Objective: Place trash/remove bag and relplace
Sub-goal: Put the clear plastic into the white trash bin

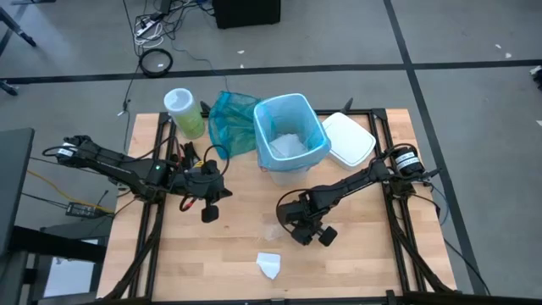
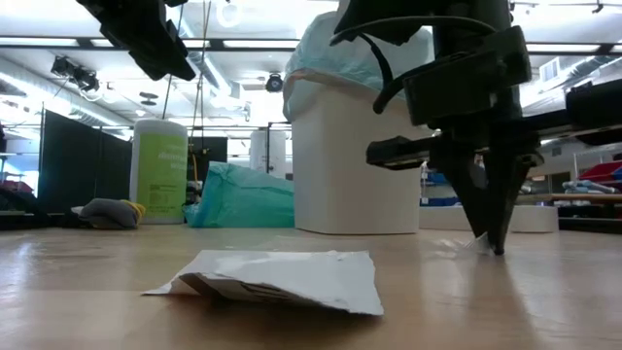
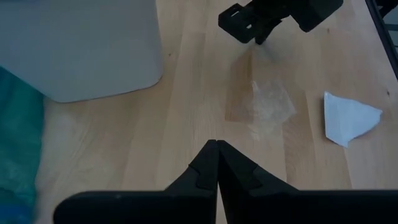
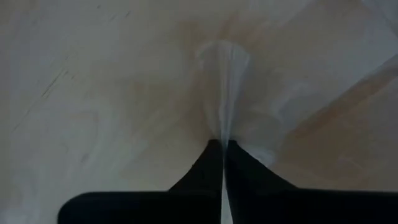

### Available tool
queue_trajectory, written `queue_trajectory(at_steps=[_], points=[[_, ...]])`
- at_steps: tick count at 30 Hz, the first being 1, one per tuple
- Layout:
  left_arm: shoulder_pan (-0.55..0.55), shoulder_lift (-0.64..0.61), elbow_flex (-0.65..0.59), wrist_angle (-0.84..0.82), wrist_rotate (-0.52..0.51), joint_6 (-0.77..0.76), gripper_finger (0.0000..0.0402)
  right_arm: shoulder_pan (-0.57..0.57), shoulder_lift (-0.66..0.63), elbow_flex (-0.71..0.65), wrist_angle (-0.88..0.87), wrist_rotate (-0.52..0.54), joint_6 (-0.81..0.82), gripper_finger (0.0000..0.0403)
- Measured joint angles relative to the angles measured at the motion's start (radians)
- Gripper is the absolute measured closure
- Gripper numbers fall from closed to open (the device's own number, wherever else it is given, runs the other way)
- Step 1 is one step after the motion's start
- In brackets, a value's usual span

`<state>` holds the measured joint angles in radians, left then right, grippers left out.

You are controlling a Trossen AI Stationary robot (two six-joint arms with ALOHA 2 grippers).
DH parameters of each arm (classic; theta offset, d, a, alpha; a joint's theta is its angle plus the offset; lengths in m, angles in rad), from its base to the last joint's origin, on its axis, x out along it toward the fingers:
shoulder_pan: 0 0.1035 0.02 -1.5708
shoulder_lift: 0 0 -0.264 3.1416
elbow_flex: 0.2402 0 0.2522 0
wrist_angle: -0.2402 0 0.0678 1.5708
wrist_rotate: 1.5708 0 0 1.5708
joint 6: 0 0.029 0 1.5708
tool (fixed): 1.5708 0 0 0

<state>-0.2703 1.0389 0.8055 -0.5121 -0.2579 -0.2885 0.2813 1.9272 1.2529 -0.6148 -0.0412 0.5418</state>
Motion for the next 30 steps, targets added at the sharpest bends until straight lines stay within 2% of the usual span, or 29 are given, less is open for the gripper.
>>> queue_trajectory(at_steps=[3, 7, 16, 19, 24, 30], points=[[0.000, 0.000, 0.000, 0.000, -0.003, 0.000, 0.0387, 0.000, 0.006, 0.031, -0.002, -0.006, -0.009, 0.0402], [0.000, 0.000, 0.000, 0.000, -0.004, 0.000, 0.0387, -0.009, 0.008, 0.137, -0.011, -0.006, -0.072, 0.0403], [0.000, 0.000, 0.000, 0.063, -0.005, 0.000, 0.0387, -0.111, 0.007, 0.592, -0.231, 0.020, -0.369, 0.0403], [0.000, 0.000, 0.000, 0.079, -0.006, 0.000, 0.0387, -0.139, 0.003, 0.737, -0.314, 0.081, -0.482, 0.0403], [0.000, 0.000, 0.000, 0.102, -0.006, -0.003, 0.0387, -0.194, 0.003, 0.941, -0.382, 0.169, -0.558, 0.0403], [0.000, 0.000, 0.000, 0.127, -0.006, -0.020, 0.0387, -0.255, 0.003, 1.080, -0.396, 0.355, -0.665, 0.0403]])
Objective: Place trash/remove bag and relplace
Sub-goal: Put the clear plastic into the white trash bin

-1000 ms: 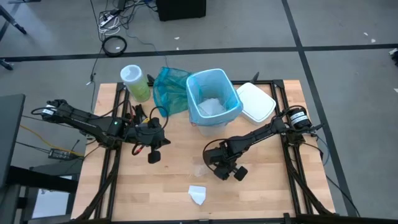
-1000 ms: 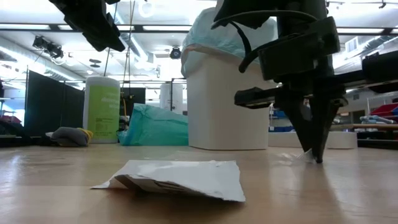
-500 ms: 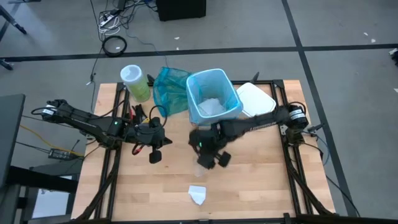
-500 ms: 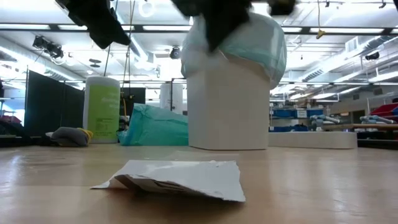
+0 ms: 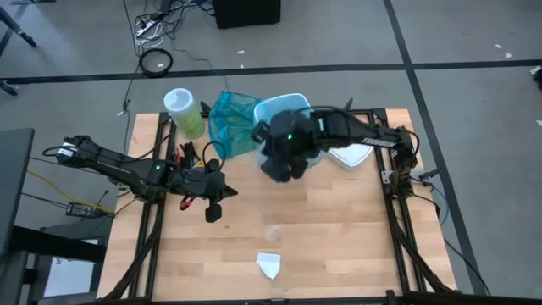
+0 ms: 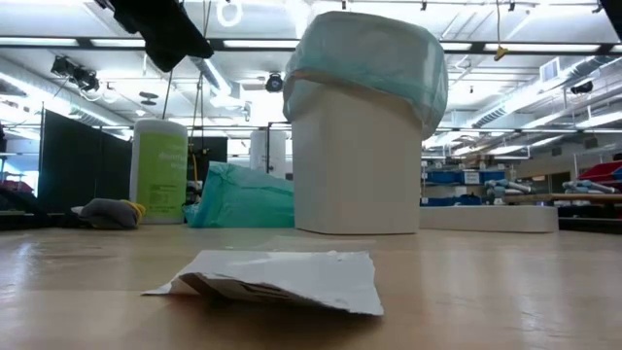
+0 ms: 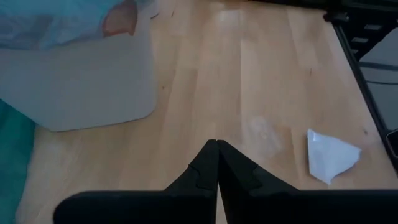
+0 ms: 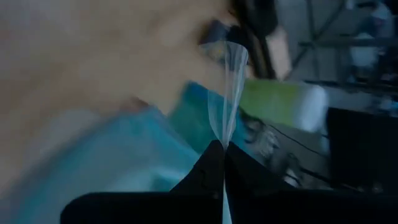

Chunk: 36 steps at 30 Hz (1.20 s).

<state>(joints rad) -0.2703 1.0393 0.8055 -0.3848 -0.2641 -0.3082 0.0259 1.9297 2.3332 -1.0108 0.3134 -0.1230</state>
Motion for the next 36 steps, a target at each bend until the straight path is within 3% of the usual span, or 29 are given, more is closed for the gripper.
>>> queue_trajectory(at_steps=[5, 9, 13, 17, 23, 26, 32, 34, 36], points=[[0.000, 0.000, 0.000, 0.000, 0.000, -0.035, 0.0387, -0.094, -0.001, 0.022, -0.023, 0.068, -0.060, 0.0403], [0.000, 0.000, 0.000, 0.000, 0.000, -0.043, 0.0387, -0.183, 0.000, 0.021, -0.160, -0.031, -0.025, 0.0391], [0.000, 0.000, 0.000, 0.000, 0.000, -0.044, 0.0387, -0.240, 0.000, 0.014, -0.298, -0.129, -0.011, 0.0350], [0.000, 0.000, 0.000, 0.000, -0.017, -0.044, 0.0387, -0.255, 0.000, 0.023, -0.365, -0.201, -0.031, 0.0281], [0.000, 0.000, 0.000, 0.023, -0.040, -0.044, 0.0387, -0.193, -0.010, 0.023, -0.388, -0.155, -0.060, 0.0163], [0.000, 0.000, 0.000, 0.040, -0.033, -0.044, 0.0387, -0.147, -0.011, 0.023, -0.431, -0.193, -0.008, 0.0129], [0.000, 0.000, 0.000, 0.044, -0.030, -0.044, 0.0387, 0.042, -0.010, 0.023, -0.479, -0.452, 0.157, 0.0140], [0.000, 0.000, 0.000, 0.044, -0.030, -0.041, 0.0387, 0.119, -0.009, 0.023, -0.479, -0.455, 0.170, 0.0151], [0.000, 0.000, 0.000, 0.044, -0.030, -0.030, 0.0387, 0.183, -0.009, 0.023, -0.483, -0.385, 0.165, 0.0158]])
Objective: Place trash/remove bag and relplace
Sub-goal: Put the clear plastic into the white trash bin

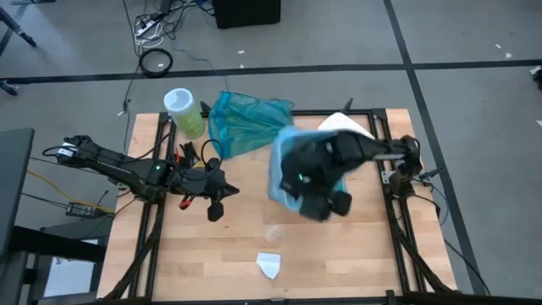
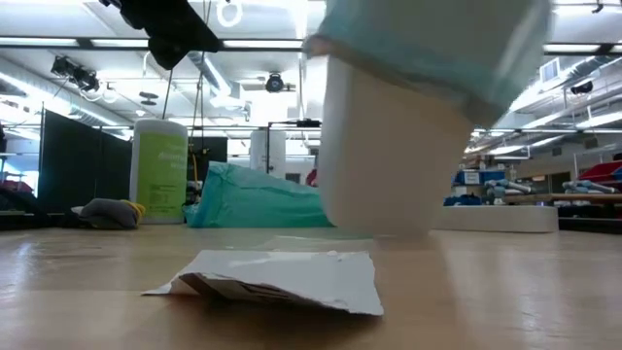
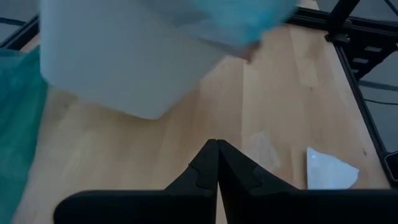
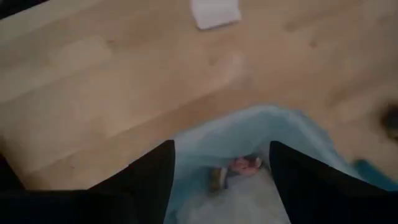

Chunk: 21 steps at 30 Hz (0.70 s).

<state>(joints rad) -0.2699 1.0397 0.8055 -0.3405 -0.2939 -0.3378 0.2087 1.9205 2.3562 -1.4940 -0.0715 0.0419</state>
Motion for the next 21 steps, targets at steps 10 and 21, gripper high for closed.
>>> queue_trajectory(at_steps=[10, 21], points=[[0.009, 0.000, 0.000, 0.048, -0.014, 0.024, 0.0387, -0.041, 0.000, 0.000, -0.079, 0.427, -0.067, 0.0174], [0.008, 0.000, 0.000, 0.059, -0.016, 0.015, 0.0387, -0.217, -0.099, 0.000, -0.078, 0.425, -0.121, 0.0179]])
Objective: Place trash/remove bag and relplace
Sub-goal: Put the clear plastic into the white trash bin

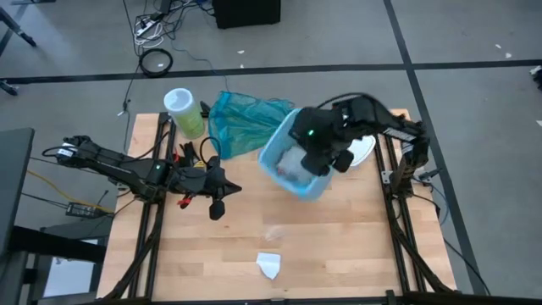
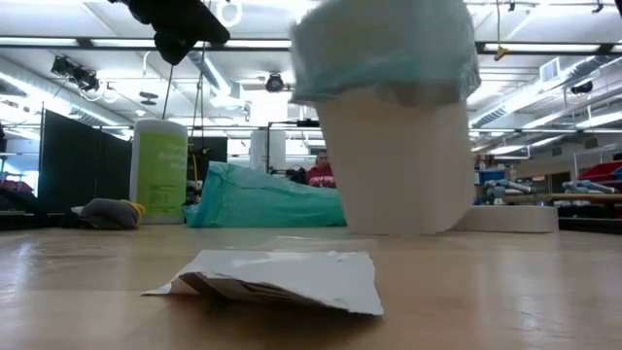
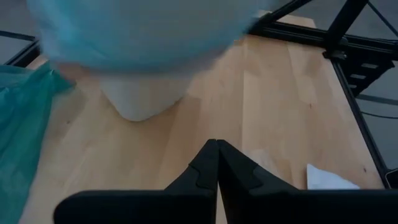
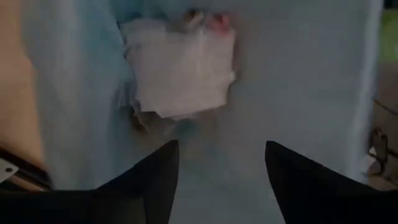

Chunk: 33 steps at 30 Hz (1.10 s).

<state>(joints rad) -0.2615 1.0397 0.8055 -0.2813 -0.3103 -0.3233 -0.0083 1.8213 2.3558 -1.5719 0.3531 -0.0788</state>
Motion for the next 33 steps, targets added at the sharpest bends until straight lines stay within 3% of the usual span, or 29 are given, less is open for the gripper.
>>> queue_trajectory(at_steps=[12, 17, 22, 25, 29, 33], points=[[0.000, 0.000, 0.000, 0.000, 0.000, -0.002, 0.0387, -0.025, -0.079, 0.000, 0.018, -0.016, 0.015, 0.0183], [0.000, 0.000, 0.000, 0.001, 0.039, -0.008, 0.0387, 0.024, -0.135, 0.000, 0.103, -0.184, 0.090, 0.0183], [-0.001, 0.017, -0.003, 0.053, 0.217, 0.064, 0.0378, 0.130, -0.212, 0.001, 0.106, -0.345, 0.339, 0.0182], [-0.001, 0.055, -0.037, 0.102, 0.312, 0.120, 0.0365, 0.214, -0.244, 0.000, 0.002, -0.321, 0.470, 0.0183], [0.000, 0.145, -0.098, 0.243, 0.394, 0.159, 0.0343, 0.315, -0.310, -0.037, 0.007, -0.247, 0.580, 0.0184], [0.000, 0.259, -0.125, 0.420, 0.415, 0.155, 0.0325, 0.378, -0.380, -0.089, 0.002, -0.162, 0.695, 0.0184]])
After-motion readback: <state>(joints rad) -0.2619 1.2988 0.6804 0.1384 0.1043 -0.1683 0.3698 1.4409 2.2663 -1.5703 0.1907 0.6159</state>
